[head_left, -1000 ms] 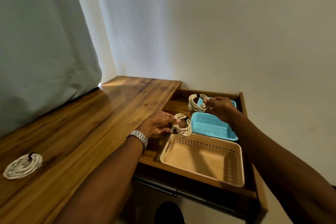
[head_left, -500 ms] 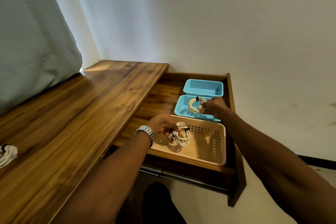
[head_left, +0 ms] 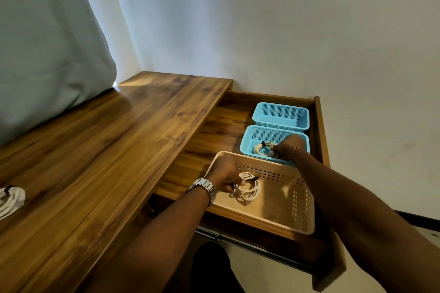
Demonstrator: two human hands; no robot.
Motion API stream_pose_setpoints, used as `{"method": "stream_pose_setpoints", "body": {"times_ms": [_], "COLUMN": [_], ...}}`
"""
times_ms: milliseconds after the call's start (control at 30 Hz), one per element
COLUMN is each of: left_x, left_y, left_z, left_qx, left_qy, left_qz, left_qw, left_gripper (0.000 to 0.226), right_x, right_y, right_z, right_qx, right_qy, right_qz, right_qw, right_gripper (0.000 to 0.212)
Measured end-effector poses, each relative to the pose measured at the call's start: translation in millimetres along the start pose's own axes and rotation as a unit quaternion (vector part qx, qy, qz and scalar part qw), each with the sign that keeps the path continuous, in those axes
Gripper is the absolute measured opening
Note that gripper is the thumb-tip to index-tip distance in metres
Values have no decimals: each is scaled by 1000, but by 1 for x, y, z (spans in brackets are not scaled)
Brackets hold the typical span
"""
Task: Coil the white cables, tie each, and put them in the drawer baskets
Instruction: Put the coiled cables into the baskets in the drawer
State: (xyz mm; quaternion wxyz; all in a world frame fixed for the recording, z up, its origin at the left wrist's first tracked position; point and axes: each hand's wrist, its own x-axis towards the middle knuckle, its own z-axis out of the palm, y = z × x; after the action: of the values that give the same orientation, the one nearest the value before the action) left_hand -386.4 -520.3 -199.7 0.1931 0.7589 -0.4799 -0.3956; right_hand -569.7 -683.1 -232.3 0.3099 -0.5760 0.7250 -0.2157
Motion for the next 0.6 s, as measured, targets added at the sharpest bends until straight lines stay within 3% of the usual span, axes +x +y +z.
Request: {"method": "stream_pose_setpoints", "body": {"times_ms": [200, 367, 433, 600], "left_x": [-6, -18, -25, -44], "left_y": [7, 22, 23, -9], "left_z": [-7, -49, -73, -138], "left_qx": [38, 65, 71, 109], "left_qy": [14, -8, 19, 128], "left_qz": [25, 83, 120, 164], "left_qw": [999, 994, 990, 972], "left_gripper": [26, 21, 18, 56], "right_x": [-12, -22, -33, -80], "right_y": [-10, -39, -63, -136], "right_z": [-4, -5, -2, 16], "right_qx": [-90, -16, 11, 45], "right_qy": [13, 85, 108, 65], "right_qz": [-59, -148, -208, -373], "right_qw": [994, 985, 972, 925], "right_gripper": [47, 32, 27, 19]}}
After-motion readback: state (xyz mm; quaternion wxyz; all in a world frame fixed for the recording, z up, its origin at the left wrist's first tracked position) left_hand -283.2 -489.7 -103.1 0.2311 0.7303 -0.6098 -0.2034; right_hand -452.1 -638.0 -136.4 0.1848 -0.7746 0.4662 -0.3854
